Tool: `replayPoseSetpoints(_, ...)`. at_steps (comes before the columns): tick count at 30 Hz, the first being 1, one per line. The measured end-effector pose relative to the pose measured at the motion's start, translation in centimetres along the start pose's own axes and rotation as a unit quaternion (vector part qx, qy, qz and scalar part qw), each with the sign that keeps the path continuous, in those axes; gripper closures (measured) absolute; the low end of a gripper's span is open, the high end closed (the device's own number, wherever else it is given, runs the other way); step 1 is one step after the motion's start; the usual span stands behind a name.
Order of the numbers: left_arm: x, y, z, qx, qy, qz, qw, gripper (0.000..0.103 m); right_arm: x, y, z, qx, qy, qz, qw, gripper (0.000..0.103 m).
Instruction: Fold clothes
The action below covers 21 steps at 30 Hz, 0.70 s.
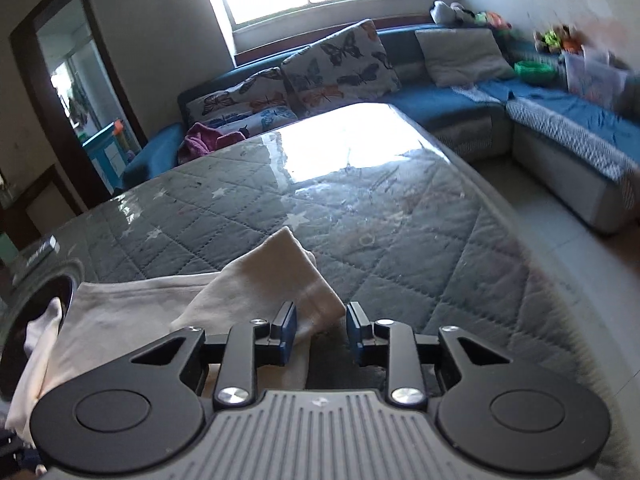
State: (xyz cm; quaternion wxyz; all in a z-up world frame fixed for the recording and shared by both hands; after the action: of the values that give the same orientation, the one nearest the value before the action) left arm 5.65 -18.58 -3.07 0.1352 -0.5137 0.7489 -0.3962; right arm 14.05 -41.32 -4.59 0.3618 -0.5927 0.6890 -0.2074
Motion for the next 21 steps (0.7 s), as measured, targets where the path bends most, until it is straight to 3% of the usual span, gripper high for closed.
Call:
replayPoseSetpoints(4,-0.1,0.0,0.2,-0.002,0.003,-0.004,1.0000,0.050,0.0,0.1,0.6,0.012,-0.009,0.010,1.000,0.075)
replayPoseSetpoints(7,-0.1,0.0,0.3,-0.003,0.004,-0.007,1.0000,0.050,0.0,0.2,0.4,0.017,-0.010,0.007,1.000,0.093)
replayPoseSetpoints(10,-0.2,0.1,0.3,-0.003,0.003,-0.008,1.0000,0.050,0.0,-0.1,-0.7,0.031,-0.007,0.002,0.999,0.096)
replayPoseSetpoints(19,0.4,0.0,0.5,0.001,0.002,0.001,1.0000,0.051,-0.5,-4.0,-10.0,0.113,0.041,-0.067,0.990,0.096)
replayPoseSetpoints(21,0.7,0.0,0.3,0.006,0.004,0.008,0.9999,0.059,-0.6,-4.9,-12.7,0.137,0.054,-0.080,0.986,0.096)
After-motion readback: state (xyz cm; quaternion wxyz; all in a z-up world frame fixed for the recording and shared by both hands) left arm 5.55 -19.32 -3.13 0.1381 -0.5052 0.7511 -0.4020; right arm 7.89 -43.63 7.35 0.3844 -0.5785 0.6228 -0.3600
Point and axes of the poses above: each gripper's, at about its wrist camera, not at the fingertips, and z roughly the way its jaws point, x to its right, y to its underside, the point moved 9 cm from there along z, roughly the way its jaws point, and after that the axes turned 1 degree about -z, right-handed, at the moved point
